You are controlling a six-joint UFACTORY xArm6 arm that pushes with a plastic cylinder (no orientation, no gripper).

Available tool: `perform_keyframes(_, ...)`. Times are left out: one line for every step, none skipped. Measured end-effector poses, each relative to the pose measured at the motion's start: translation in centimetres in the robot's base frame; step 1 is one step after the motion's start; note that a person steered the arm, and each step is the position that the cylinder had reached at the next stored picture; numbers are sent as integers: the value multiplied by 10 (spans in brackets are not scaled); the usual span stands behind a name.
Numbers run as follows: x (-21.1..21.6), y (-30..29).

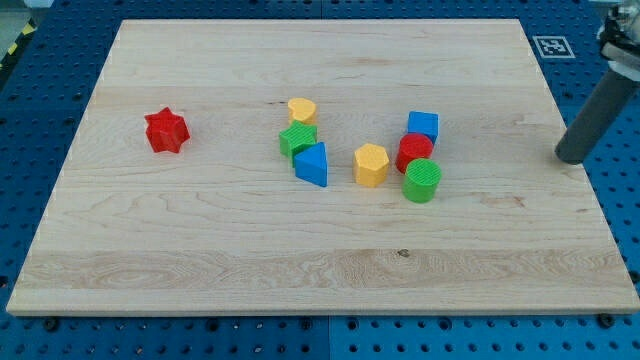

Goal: Place the red circle at the bottom left of the blue triangle

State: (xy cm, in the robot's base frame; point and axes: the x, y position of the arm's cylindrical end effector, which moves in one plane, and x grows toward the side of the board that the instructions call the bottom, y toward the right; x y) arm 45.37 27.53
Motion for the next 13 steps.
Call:
perform_keyframes(1,-1)
perform_keyframes(1,-1)
perform_keyframes(1,-9)
perform_keyframes(1,-29)
perform_keyframes(1,-39)
perform_keyframes(-1,-52)
perform_keyframes(-4,-65)
perform_keyframes(-4,-93)
perform_keyframes(-4,-109)
perform_keyframes(-5,-124)
perform_keyframes(-8,-138)
perform_keyframes(-8,-151)
perform_keyframes(-10,-159)
